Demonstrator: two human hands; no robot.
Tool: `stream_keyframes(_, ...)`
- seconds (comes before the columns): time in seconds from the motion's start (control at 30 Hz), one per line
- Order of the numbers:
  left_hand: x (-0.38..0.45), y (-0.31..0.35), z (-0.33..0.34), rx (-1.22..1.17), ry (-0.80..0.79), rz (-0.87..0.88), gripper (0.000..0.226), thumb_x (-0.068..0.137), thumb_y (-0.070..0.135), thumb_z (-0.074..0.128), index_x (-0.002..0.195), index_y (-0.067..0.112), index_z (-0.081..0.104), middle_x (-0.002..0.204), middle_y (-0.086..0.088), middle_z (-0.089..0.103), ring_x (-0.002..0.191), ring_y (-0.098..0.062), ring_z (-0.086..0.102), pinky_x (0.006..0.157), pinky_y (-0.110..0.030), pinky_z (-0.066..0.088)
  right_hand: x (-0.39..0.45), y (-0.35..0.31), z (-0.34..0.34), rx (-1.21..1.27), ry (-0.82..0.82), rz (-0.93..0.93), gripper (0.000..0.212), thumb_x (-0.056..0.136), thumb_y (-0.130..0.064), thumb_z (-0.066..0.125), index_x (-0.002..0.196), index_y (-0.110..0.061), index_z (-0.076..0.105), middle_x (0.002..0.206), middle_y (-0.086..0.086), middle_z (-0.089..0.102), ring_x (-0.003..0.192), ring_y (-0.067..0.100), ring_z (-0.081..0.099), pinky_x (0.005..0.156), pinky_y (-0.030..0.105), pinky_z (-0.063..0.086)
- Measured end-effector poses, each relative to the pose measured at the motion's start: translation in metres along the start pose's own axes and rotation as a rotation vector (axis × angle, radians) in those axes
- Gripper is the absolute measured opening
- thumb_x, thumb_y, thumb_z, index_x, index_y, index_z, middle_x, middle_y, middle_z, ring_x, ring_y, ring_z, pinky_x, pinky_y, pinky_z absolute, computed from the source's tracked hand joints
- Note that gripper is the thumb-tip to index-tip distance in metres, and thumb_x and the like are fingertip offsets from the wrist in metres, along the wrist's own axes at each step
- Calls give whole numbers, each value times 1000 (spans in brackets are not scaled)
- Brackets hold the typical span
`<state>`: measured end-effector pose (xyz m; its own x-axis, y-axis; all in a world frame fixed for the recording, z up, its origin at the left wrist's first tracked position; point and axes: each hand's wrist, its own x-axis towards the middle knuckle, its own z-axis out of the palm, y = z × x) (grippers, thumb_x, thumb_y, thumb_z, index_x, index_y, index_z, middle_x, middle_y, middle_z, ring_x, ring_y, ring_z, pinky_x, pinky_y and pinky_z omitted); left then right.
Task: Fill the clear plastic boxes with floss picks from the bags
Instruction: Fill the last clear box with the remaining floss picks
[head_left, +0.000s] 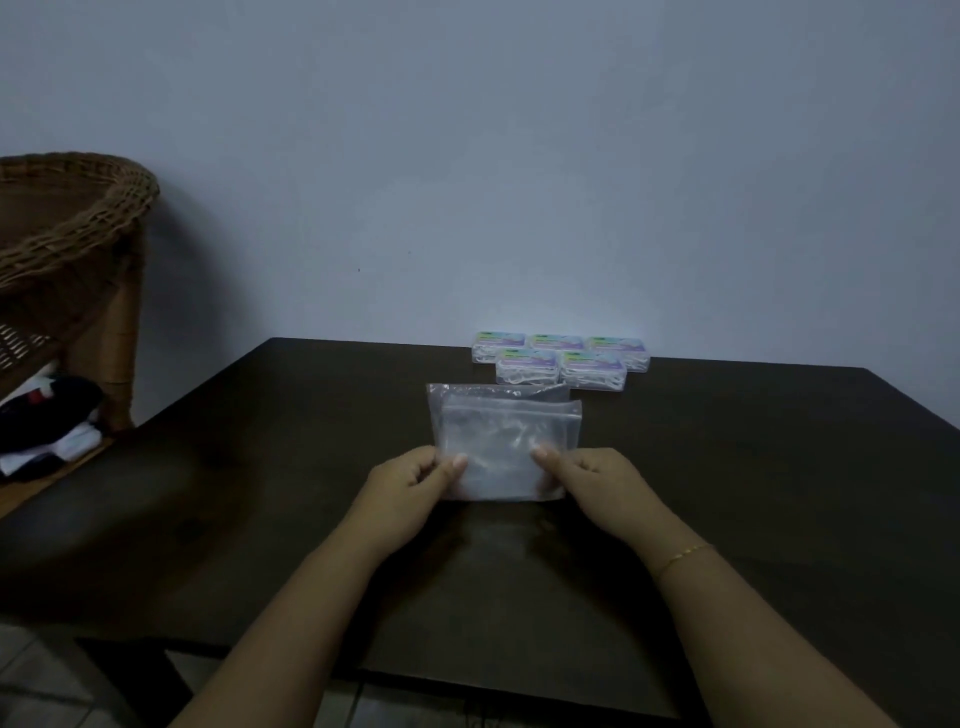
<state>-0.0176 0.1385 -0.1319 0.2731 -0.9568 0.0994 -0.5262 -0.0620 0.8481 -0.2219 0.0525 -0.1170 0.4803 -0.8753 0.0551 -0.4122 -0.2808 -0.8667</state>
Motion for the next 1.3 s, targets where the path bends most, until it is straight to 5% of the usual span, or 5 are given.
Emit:
stream_keyframes(0.23, 10, 8, 6, 513, 91, -114, 55, 89, 59, 47, 49, 21, 53, 72, 10, 59, 100, -15, 52, 88, -37, 33, 9, -1, 18, -223, 242, 89, 43, 88, -48, 57, 60, -19, 44, 64, -3, 49, 64, 15, 48, 71, 34, 41)
stream_keyframes(0.37, 16, 15, 9, 623, 27, -284, 52, 80, 65, 53, 124, 38, 57, 134, 4, 46, 129, -23, 31, 93, -38, 28, 8, 0, 21, -440, 261, 135, 27, 89, -51, 52, 79, -25, 52, 92, -6, 48, 101, 19, 48, 89, 36, 38)
stream_keyframes(0.63, 27, 31, 18, 59, 0, -349, 27, 52, 31, 75, 76, 21, 68, 92, -4, 70, 98, -26, 63, 91, -43, 51, 4, -1, 10, 15, 276, 177, 46, 81, -23, 67, 115, -31, 36, 96, -11, 52, 90, 9, 52, 96, 38, 37)
stream_keyframes(0.83, 8, 32, 8, -343, 83, -431, 96, 73, 9, 78, 149, 14, 20, 142, -11, 44, 119, -28, 52, 79, -32, 44, -6, -10, 18, 489, 208, 27, 81, 79, 9, 60, 143, -27, 26, 111, 4, 55, 94, 17, 60, 79, 34, 54)
stream_keyframes(1.3, -65, 29, -47, -423, -68, -247, 79, 75, -9, 71, 142, 18, 39, 121, -14, 55, 105, -31, 62, 86, -45, 55, -49, -28, 58, 609, 76, -8, 40, 86, -6, 63, 124, -19, 58, 111, 9, 65, 97, 26, 66, 84, 40, 56)
